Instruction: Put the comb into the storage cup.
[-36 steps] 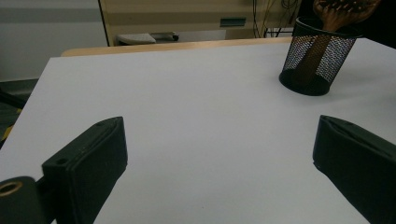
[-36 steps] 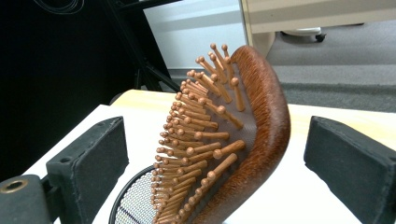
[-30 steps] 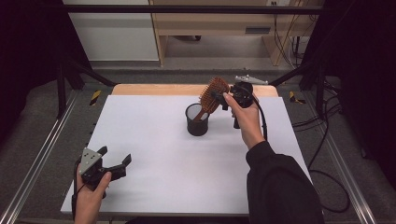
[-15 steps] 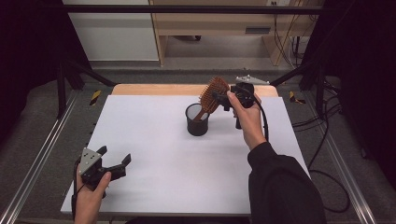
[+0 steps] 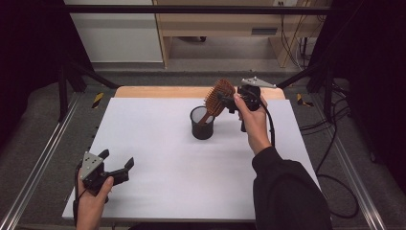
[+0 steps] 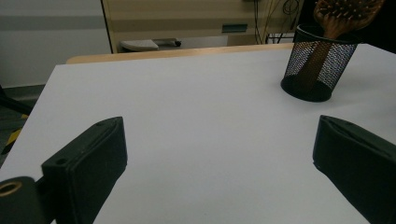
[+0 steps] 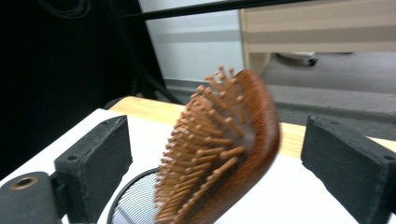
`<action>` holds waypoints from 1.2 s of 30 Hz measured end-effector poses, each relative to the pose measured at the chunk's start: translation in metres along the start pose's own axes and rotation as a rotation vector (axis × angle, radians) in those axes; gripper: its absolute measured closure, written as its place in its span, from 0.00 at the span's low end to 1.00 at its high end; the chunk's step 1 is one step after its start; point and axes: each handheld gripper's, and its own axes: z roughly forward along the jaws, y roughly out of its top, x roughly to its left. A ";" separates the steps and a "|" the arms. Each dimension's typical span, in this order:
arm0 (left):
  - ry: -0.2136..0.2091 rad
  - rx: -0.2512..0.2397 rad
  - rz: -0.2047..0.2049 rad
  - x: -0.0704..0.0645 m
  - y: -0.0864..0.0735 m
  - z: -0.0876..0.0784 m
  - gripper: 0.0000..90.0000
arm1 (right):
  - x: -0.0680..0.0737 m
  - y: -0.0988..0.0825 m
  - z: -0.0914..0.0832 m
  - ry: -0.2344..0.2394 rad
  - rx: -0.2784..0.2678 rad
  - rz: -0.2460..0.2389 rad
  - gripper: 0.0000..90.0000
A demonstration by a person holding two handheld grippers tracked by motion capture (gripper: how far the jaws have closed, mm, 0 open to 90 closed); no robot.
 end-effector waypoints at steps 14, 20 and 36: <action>0.009 -0.018 -0.001 0.004 0.001 -0.004 0.03 | 0.002 0.002 -0.007 -0.060 -0.080 -0.052 0.08; 0.011 -0.021 -0.009 0.004 0.001 -0.002 0.03 | 0.007 0.004 -0.012 -0.082 -0.125 -0.089 0.08; 0.013 -0.025 -0.008 0.005 0.000 -0.004 0.03 | 0.010 0.004 -0.027 -0.077 -0.166 -0.148 0.06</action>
